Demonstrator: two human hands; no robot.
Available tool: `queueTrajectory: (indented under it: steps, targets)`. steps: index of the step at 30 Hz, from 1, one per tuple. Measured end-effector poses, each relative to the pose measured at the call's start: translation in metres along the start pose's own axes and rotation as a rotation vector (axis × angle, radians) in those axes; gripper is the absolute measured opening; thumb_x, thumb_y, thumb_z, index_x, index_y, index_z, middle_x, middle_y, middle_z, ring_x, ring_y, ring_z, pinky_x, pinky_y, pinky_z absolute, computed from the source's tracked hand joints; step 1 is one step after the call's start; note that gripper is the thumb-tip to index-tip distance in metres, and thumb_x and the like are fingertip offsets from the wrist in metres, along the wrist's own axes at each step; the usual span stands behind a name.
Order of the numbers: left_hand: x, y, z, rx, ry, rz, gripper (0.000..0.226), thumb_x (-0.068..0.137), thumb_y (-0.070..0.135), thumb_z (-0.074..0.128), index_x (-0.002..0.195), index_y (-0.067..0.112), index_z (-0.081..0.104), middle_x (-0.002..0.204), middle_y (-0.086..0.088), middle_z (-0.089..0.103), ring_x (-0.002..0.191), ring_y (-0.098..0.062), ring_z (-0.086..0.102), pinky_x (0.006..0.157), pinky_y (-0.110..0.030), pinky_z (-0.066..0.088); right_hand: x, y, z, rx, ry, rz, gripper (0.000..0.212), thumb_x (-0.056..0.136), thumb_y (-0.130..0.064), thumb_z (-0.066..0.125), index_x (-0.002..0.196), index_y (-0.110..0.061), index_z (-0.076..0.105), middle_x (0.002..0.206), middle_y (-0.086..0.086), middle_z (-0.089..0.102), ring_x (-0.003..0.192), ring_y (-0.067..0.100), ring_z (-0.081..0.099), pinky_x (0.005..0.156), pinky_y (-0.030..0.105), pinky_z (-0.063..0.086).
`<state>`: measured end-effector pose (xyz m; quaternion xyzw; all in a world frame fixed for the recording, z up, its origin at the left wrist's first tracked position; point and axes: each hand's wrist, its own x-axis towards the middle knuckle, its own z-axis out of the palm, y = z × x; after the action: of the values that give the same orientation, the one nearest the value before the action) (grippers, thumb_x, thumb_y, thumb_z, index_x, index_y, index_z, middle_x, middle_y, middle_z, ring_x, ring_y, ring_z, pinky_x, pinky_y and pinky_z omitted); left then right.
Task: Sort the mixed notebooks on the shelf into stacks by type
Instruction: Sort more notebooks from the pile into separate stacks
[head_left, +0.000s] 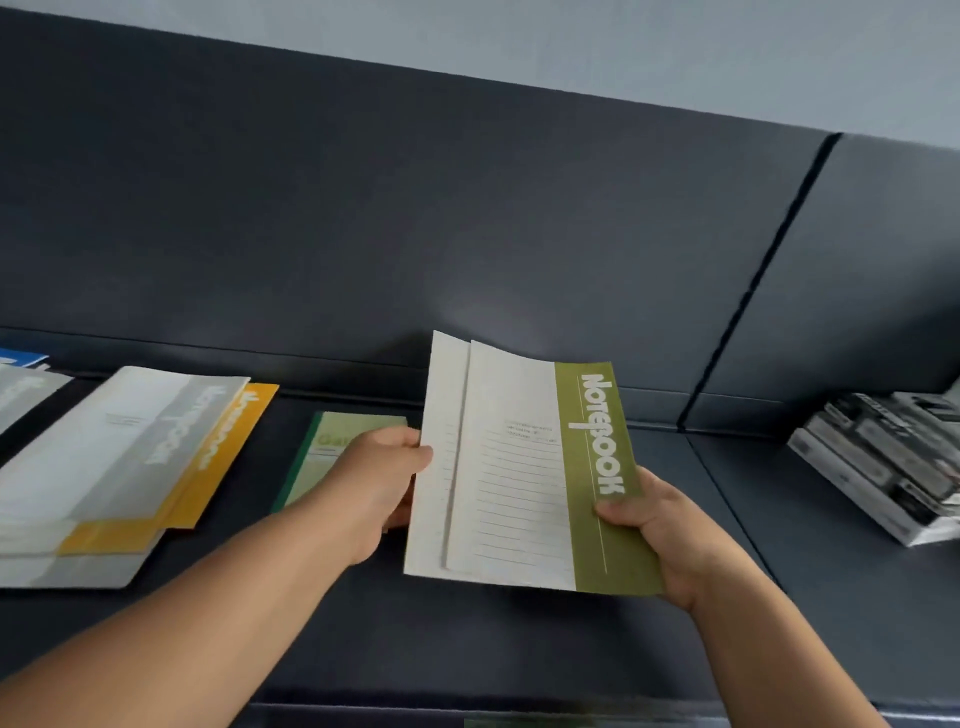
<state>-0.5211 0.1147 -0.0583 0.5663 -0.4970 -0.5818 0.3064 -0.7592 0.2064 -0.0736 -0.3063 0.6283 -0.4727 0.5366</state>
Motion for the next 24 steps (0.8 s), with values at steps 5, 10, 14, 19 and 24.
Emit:
queueTrajectory:
  steps: [5,10,14,19,24]
  targets:
    - [0.001,0.002,0.035,0.117,0.003,0.008,0.018,0.097,0.007,0.044,0.094,0.008,0.062,0.092,-0.01,0.072,0.088,-0.028,0.067,0.07,-0.036,0.055,-0.013,0.001,-0.043,-0.102,0.137,0.047,0.027,0.095,-0.002,0.054,0.108,-0.023,0.064,0.094,0.009,0.077,0.085,0.033,0.074,0.074,0.048,0.059]
    - [0.004,-0.004,0.058,0.215,0.005,-0.017,0.019,0.092,0.005,0.042,0.092,0.006,0.062,0.098,-0.014,0.069,0.09,-0.029,0.063,0.068,-0.029,0.042,-0.026,-0.005,-0.072,-0.287,0.291,0.061,0.026,0.089,-0.002,0.063,0.105,-0.023,0.061,0.087,0.008,0.077,0.08,0.032,0.073,0.075,0.046,0.059]
    - [0.0,-0.008,0.076,0.317,-0.048,-0.037,0.017,0.094,0.012,0.048,0.097,0.004,0.063,0.094,-0.008,0.066,0.076,-0.02,0.055,0.062,-0.026,0.038,-0.024,-0.005,-0.07,-0.302,0.262,0.072,0.029,0.089,-0.003,0.063,0.11,-0.021,0.059,0.09,0.006,0.076,0.081,0.028,0.073,0.07,0.037,0.057]
    - [-0.004,-0.002,0.084,0.735,-0.082,0.061,0.038,0.093,0.036,0.051,0.118,0.008,0.051,0.114,-0.003,0.053,0.092,-0.018,0.053,0.069,-0.028,0.041,-0.014,0.0,-0.043,-0.83,0.4,0.018,0.081,0.082,-0.021,0.073,0.148,-0.025,0.026,0.133,-0.001,0.049,0.12,0.023,0.052,0.092,0.04,0.05]
    - [-0.011,-0.012,0.082,1.233,-0.123,0.24,0.064,0.093,0.054,0.041,0.145,0.021,0.027,0.154,0.0,0.025,0.14,-0.026,0.021,0.106,-0.04,0.028,-0.009,0.001,-0.02,-1.179,0.383,0.012,0.08,0.091,-0.029,0.06,0.154,-0.028,0.011,0.164,0.0,0.002,0.15,0.03,0.005,0.117,0.052,0.017]
